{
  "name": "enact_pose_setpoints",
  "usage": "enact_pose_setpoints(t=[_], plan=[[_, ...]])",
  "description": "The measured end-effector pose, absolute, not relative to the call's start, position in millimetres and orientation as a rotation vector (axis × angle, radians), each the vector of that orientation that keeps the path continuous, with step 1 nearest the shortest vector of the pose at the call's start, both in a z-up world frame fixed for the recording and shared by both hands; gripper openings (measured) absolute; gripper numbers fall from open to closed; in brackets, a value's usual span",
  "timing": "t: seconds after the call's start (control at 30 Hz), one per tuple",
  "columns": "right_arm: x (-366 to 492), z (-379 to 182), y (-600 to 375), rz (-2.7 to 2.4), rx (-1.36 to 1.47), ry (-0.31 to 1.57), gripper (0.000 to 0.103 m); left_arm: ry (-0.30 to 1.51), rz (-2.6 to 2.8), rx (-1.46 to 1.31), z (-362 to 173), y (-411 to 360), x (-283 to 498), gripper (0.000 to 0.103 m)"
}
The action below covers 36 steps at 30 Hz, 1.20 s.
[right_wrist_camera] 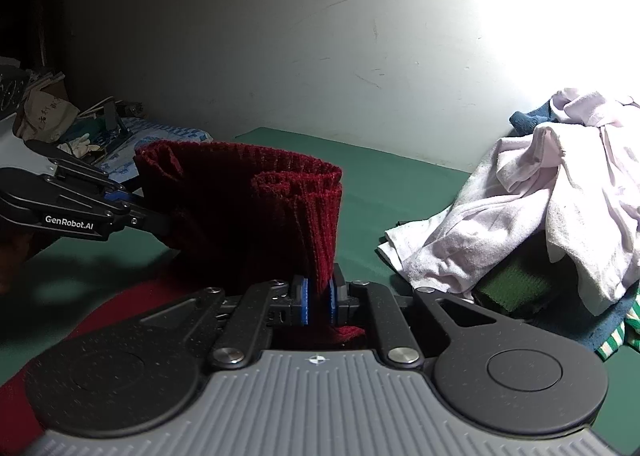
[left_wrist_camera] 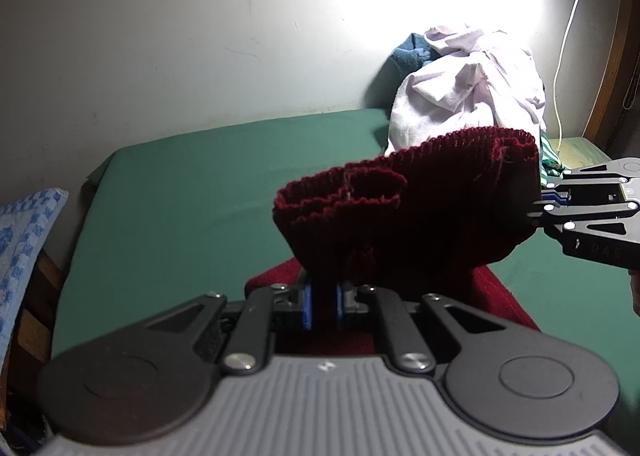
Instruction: Fold clothes
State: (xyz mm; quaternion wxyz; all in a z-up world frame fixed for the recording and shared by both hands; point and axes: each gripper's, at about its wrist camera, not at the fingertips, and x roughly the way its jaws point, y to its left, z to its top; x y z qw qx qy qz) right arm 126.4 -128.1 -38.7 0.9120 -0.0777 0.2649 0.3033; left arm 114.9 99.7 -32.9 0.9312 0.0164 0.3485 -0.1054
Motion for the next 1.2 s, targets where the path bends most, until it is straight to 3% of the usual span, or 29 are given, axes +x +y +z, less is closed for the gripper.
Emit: enact_pose_setpoints(t=[1.2], plan=[[62.0,-58.9,-134.9,0.658,-0.179,0.559,0.010,0.689,-0.241,0.101,-49.5,108.7,44.1,0.008]])
